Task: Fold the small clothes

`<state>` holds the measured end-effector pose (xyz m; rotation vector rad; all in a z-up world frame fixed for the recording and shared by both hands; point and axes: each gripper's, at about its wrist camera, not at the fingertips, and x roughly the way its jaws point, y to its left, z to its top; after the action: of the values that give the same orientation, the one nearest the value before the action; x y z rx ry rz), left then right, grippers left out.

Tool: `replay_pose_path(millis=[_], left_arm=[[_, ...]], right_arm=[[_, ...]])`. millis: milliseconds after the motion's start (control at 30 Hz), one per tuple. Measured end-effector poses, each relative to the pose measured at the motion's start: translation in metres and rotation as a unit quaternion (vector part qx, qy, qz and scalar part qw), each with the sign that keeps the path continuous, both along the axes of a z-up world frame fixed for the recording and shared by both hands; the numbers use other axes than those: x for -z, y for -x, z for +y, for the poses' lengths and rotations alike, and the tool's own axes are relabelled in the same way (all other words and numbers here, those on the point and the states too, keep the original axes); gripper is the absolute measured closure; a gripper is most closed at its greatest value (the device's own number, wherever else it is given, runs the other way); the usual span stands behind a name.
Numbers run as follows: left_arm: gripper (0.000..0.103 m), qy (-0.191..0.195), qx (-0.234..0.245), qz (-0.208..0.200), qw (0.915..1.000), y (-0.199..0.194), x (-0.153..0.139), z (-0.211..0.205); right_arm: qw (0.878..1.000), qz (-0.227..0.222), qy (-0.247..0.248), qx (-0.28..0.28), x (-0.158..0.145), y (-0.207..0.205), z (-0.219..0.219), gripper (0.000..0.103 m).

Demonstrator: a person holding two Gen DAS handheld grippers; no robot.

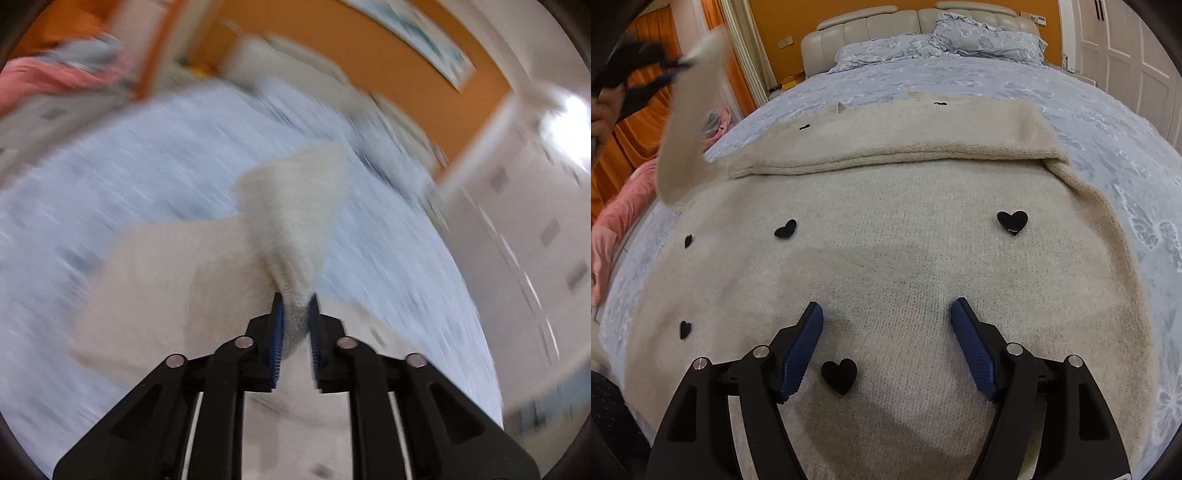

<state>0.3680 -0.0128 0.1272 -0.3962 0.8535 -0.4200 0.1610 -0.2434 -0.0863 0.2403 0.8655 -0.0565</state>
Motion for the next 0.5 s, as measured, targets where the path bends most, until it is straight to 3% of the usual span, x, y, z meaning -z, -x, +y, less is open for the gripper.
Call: replay_pose_path(millis=[100,133,200,267,367,400,500], left_arm=[[0.079,0.017,0.048,0.101,0.9935,0.023,0.068,-0.068],[0.079,0.027,0.050,0.136,0.9891,0.031,0.091,-0.075],[0.078,0.044,0.026,0.168,0.9845,0.041,0.114,-0.065],[0.070,0.062,-0.011,0.169,0.9836,0.049,0.121,-0.040],[0.051,0.042,-0.083,0.145,0.9850,0.053,0.116,0.012],[0.045,0.035,-0.096,0.142,0.9845,0.055,0.113,0.020],[0.042,0.025,-0.158,0.149,0.9757,0.047,0.118,0.070]], right_arm=[[0.999,0.010,-0.046,0.014,-0.016,-0.002,-0.014,0.034],[0.998,0.006,-0.058,0.024,-0.027,-0.002,-0.024,0.033],[0.997,-0.011,-0.063,0.030,-0.045,-0.003,-0.038,0.033],[0.998,-0.015,-0.051,0.026,-0.063,-0.017,-0.052,0.032],[0.998,-0.017,-0.053,0.008,-0.080,-0.054,-0.066,0.032],[0.998,-0.014,-0.063,0.005,-0.081,-0.068,-0.069,0.032],[0.991,0.011,-0.132,0.015,-0.069,-0.118,-0.082,0.032]])
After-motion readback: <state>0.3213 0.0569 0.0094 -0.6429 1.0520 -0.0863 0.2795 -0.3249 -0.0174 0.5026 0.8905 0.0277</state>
